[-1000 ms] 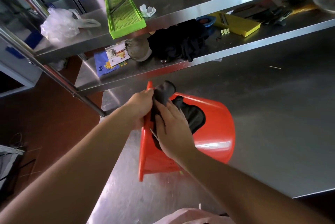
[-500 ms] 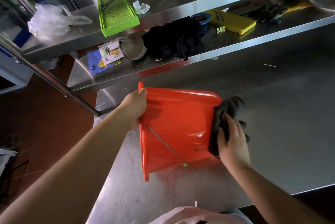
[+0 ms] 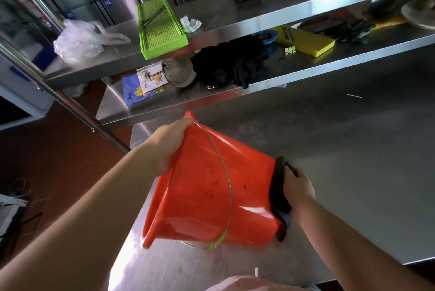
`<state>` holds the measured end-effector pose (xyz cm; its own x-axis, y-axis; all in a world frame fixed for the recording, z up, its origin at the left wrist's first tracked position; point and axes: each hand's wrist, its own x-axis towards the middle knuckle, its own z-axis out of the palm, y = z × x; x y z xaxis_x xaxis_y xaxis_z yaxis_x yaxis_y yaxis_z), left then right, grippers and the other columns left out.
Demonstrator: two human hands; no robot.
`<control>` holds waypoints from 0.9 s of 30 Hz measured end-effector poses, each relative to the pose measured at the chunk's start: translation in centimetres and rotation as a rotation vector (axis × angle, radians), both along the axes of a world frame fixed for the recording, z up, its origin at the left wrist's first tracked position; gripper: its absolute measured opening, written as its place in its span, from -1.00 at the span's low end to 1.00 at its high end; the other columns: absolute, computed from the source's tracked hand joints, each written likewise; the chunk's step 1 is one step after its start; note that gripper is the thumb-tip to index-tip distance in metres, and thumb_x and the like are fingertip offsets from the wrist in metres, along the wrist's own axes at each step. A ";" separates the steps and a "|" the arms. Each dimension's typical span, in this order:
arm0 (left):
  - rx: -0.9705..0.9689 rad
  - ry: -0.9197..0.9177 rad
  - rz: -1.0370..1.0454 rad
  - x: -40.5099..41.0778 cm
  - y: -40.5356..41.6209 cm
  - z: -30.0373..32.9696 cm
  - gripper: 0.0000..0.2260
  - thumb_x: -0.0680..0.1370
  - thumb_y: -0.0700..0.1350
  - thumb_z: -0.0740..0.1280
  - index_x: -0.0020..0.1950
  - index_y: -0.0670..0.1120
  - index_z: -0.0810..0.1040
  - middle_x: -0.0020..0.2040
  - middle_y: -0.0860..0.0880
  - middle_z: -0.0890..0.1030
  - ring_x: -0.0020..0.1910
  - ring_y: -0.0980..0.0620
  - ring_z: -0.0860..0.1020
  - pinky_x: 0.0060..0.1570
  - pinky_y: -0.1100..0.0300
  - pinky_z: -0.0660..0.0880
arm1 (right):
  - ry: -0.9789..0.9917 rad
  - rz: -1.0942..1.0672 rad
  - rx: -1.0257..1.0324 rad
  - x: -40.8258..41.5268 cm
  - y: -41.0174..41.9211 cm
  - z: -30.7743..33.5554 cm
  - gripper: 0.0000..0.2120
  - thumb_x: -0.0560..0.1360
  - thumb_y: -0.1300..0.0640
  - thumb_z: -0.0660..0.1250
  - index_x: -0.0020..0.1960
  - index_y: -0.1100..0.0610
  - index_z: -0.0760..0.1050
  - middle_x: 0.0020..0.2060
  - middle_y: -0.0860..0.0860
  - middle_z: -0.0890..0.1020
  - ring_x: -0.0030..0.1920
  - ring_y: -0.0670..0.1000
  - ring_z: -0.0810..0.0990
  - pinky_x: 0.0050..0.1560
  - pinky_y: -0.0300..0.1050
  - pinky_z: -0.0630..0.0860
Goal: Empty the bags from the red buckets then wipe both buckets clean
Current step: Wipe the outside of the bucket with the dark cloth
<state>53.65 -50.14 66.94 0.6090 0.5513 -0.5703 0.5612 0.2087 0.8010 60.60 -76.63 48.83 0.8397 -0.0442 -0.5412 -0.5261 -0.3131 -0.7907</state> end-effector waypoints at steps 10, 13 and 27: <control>0.120 0.091 -0.050 -3.1 -1.4 -0.7 -0.55 0.61 0.28 0.29 0.39 0.08 0.62 0.24 -0.12 0.70 0.18 -0.21 0.69 0.25 -0.19 0.60 | -0.148 0.174 -0.118 -1.0 0.6 1.2 -0.58 0.61 -0.14 0.13 0.44 -0.12 0.38 0.26 0.09 0.58 0.19 0.19 0.55 0.06 -0.04 0.38; 0.275 0.074 -0.107 -2.7 -2.3 -0.8 -0.52 0.66 0.29 0.20 0.47 0.08 0.55 0.39 -0.07 0.61 0.35 -0.20 0.58 0.21 0.01 0.56 | -0.411 0.382 -0.156 -1.6 2.1 3.0 -0.57 0.62 -0.10 0.09 0.48 -0.13 0.36 0.36 -0.01 0.53 0.35 0.10 0.47 0.26 0.00 0.40; 0.165 0.117 0.008 -1.0 -1.5 -0.4 -0.53 0.60 0.29 0.29 0.07 -0.09 0.70 -0.11 -0.15 0.76 -0.07 -0.16 0.74 0.19 -0.16 0.65 | -0.870 0.750 0.128 -6.4 11.9 11.4 -0.55 0.64 0.01 0.24 0.51 0.03 0.36 0.29 0.03 0.54 0.32 0.09 0.48 0.34 0.10 0.39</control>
